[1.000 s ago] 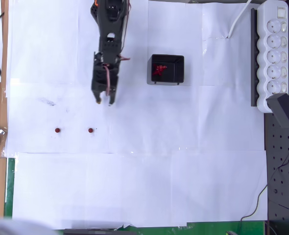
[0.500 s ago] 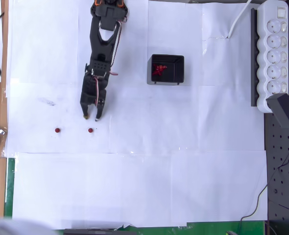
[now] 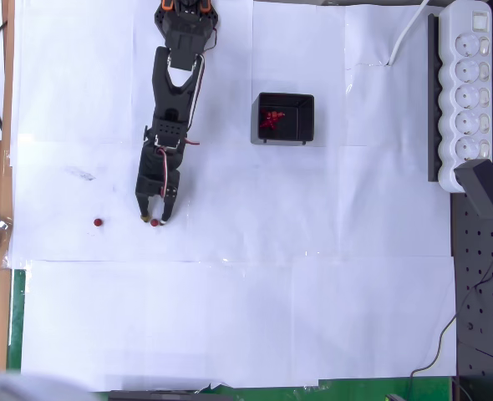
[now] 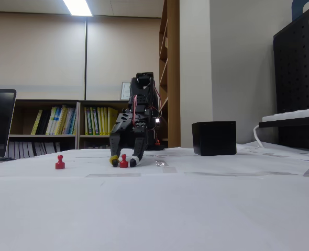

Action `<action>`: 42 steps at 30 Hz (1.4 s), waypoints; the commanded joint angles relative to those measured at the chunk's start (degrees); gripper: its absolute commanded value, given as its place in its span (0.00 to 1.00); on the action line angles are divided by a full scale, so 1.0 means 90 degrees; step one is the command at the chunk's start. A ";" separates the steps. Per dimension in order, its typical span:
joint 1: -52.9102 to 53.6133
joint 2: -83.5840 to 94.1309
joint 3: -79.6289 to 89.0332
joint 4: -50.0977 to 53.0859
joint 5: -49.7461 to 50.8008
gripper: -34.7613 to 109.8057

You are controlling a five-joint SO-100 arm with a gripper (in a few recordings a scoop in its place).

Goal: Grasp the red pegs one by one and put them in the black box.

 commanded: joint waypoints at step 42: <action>-0.5439 -0.5918 0.2246 1.1611 -0.4268 0.24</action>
